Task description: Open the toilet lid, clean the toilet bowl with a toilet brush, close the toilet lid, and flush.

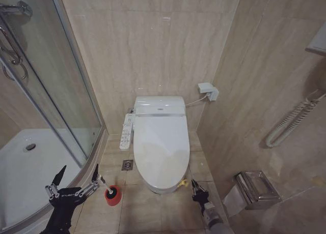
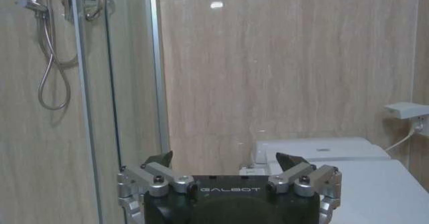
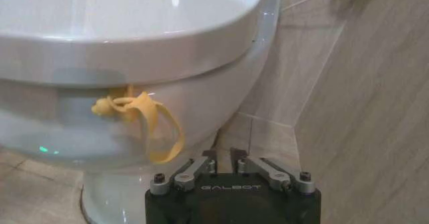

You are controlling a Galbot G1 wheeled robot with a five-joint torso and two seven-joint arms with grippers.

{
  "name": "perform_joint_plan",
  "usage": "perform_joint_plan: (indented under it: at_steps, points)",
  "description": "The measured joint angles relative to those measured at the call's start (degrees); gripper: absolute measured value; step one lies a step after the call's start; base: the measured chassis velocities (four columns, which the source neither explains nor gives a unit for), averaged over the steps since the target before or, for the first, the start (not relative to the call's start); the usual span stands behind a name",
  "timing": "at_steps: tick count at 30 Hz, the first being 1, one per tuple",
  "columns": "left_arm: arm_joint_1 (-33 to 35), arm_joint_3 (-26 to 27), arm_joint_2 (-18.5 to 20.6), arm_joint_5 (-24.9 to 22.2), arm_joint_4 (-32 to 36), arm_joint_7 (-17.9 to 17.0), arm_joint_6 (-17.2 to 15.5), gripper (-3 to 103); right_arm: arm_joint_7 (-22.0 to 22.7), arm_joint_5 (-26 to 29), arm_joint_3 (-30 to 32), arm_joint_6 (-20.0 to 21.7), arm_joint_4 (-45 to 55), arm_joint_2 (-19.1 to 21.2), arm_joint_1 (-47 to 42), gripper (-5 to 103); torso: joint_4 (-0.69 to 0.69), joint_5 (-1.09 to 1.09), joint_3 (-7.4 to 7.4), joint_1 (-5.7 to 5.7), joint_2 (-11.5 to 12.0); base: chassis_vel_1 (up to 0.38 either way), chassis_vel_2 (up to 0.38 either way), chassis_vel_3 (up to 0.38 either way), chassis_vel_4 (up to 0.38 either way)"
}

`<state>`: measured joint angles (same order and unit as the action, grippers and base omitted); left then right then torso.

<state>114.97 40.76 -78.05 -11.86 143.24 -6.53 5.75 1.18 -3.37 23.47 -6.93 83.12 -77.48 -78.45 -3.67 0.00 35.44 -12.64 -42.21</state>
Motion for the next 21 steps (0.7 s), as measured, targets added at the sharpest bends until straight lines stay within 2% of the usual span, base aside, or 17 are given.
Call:
perform_joint_plan:
  at_steps: [5,6,12,13,19,20,21]
  points:
    - [0.0,0.0,0.0,0.0,0.0,0.0,0.0,100,-0.8,0.1,0.1,0.1,1.3,1.1,-1.1,8,0.00,0.00,0.00,0.00,0.0,0.000,0.000,0.000,0.000]
    - [0.0,0.0,0.0,0.0,0.0,0.0,0.0,100,-0.9,0.3,0.2,0.1,1.7,1.4,-1.3,34,0.01,0.00,0.00,0.00,0.0,0.000,0.000,0.000,0.000]
    - [0.0,0.0,0.0,0.0,0.0,0.0,0.0,100,-0.9,1.3,0.1,0.2,4.5,1.8,-2.5,34,0.01,0.00,0.00,0.00,0.0,0.000,0.000,0.000,0.000]
    - [0.0,0.0,0.0,0.0,0.0,0.0,0.0,100,-1.0,1.4,-0.1,0.4,5.2,1.9,-2.8,61,0.01,0.00,0.00,0.00,0.0,0.000,0.000,0.000,0.000]
    - [0.0,0.0,0.0,0.0,0.0,0.0,0.0,100,-1.1,1.6,-0.7,0.7,6.7,1.9,-3.8,61,0.01,-0.01,0.00,0.00,0.0,0.000,0.000,0.000,0.000]
    - [0.0,0.0,0.0,0.0,0.0,0.0,0.0,100,-1.1,1.6,-0.9,0.7,6.7,1.8,-3.9,89,0.01,0.00,0.00,0.00,0.0,0.000,0.000,0.000,0.000]
    - [0.0,0.0,0.0,0.0,0.0,0.0,0.0,100,-1.1,1.6,-0.9,0.7,6.7,1.7,-3.9,89,0.01,0.00,0.00,0.00,0.0,0.000,0.000,0.000,0.000]
